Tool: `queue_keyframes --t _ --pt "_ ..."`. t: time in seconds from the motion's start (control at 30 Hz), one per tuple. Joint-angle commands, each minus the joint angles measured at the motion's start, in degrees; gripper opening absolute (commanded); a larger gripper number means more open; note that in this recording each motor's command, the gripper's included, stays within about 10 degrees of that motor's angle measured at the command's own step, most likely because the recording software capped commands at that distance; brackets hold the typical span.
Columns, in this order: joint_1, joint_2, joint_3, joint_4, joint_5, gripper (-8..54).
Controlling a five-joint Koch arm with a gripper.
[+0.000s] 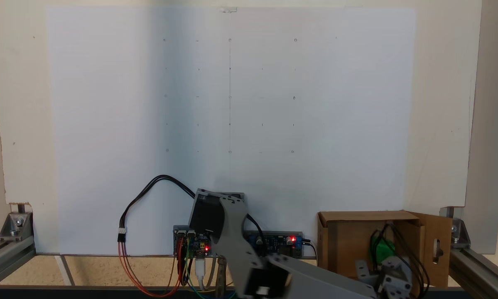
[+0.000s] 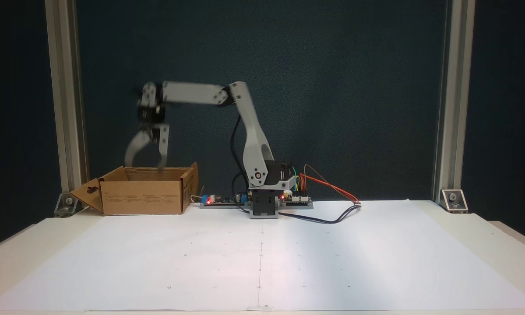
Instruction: Grasp a green dice and put it in the bin.
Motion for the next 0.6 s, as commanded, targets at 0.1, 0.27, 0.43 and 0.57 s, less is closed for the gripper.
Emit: queue_keyframes --t 0.1,0.27,0.43,0.57 --pt "-16.52 16.17 -1.85 -1.14 15.63 43.2" --pt "-36.54 21.36 -1.76 -1.93 27.67 43.5" --pt "-57.2 23.03 -1.49 -1.85 37.09 43.9" --pt "-73.9 24.35 -1.41 -3.08 37.18 43.7"
